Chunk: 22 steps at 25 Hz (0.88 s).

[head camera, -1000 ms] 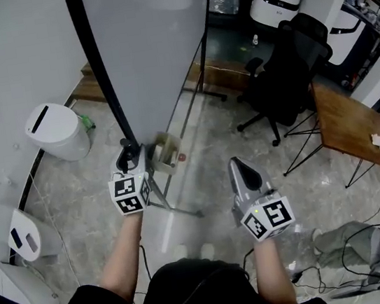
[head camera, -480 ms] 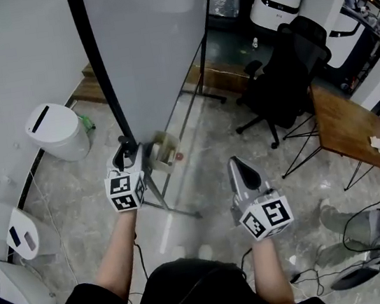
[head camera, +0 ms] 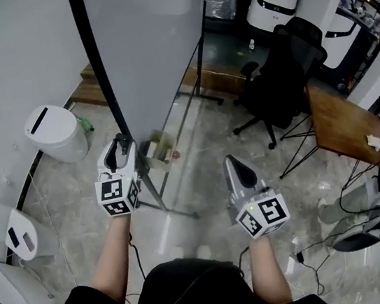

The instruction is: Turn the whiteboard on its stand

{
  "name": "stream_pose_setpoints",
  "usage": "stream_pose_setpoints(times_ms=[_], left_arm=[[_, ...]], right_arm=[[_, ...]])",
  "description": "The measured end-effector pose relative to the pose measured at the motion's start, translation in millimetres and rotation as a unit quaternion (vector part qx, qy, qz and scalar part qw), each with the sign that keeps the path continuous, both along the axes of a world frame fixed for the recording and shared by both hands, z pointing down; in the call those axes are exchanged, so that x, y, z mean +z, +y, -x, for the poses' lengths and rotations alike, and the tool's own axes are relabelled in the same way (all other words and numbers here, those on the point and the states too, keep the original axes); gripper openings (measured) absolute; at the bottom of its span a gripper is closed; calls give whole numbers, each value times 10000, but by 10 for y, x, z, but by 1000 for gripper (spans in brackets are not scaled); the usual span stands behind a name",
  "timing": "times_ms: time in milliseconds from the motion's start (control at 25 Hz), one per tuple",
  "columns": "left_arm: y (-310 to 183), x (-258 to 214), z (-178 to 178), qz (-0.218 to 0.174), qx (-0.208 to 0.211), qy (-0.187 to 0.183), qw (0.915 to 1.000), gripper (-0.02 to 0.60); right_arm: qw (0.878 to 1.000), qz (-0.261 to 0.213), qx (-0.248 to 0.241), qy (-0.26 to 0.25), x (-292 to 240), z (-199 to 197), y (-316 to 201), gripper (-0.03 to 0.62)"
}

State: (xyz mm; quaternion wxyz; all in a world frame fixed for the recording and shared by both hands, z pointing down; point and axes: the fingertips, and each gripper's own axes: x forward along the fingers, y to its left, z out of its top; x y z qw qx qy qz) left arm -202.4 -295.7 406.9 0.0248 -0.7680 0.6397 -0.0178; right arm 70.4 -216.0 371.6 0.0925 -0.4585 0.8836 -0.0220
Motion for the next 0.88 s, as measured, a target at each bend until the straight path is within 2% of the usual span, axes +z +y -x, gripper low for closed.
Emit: stream_pose_setpoints(times_ms=[400, 520, 720, 880], left_arm=[[122, -517, -189, -510, 54, -143, 9986, 192], [172, -650, -298, -670, 166, -88, 9976, 178], [216, -911, -596, -942, 546, 177, 9939, 136], [197, -938, -950, -862, 1023, 266, 9907, 97]], right_arm=[[10000, -27, 71, -22, -9, -65, 90, 6], [9999, -52, 139, -14, -3, -125, 110, 6], [9995, -74, 303, 16, -1, -252, 150, 6], [9990, -96, 428, 68, -26, -334, 183, 6]])
